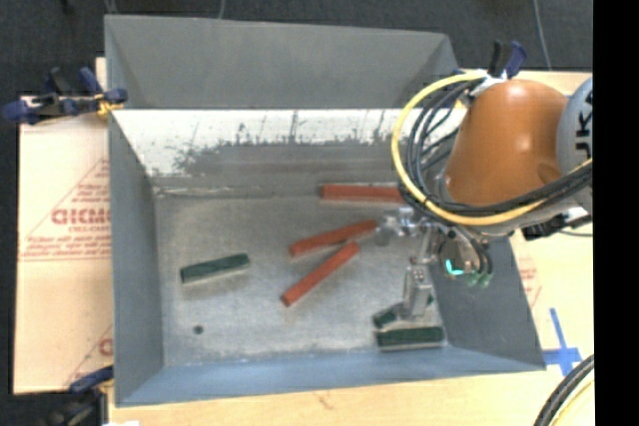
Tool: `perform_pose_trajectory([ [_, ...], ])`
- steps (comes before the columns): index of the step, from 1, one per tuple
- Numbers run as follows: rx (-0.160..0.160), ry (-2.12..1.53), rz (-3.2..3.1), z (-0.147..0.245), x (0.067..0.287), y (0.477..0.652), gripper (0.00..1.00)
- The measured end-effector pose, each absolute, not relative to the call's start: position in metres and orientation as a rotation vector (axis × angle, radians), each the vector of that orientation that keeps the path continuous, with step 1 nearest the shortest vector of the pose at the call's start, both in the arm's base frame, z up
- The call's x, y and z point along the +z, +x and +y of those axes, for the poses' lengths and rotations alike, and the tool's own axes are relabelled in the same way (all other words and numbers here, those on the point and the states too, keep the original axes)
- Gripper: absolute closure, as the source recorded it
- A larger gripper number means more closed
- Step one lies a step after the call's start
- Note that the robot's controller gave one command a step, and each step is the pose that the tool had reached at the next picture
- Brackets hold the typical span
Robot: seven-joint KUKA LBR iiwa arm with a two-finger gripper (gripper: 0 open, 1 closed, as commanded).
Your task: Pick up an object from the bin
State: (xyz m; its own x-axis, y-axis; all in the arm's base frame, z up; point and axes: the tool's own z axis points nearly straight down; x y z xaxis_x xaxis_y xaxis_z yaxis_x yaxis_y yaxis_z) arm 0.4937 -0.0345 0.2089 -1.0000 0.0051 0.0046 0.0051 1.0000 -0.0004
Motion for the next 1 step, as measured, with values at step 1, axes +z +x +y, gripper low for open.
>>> perform_pose_trajectory([
  [1,0.001,-0.047,-3.139,-0.0682,0.0672,0.4876,0.0],
])
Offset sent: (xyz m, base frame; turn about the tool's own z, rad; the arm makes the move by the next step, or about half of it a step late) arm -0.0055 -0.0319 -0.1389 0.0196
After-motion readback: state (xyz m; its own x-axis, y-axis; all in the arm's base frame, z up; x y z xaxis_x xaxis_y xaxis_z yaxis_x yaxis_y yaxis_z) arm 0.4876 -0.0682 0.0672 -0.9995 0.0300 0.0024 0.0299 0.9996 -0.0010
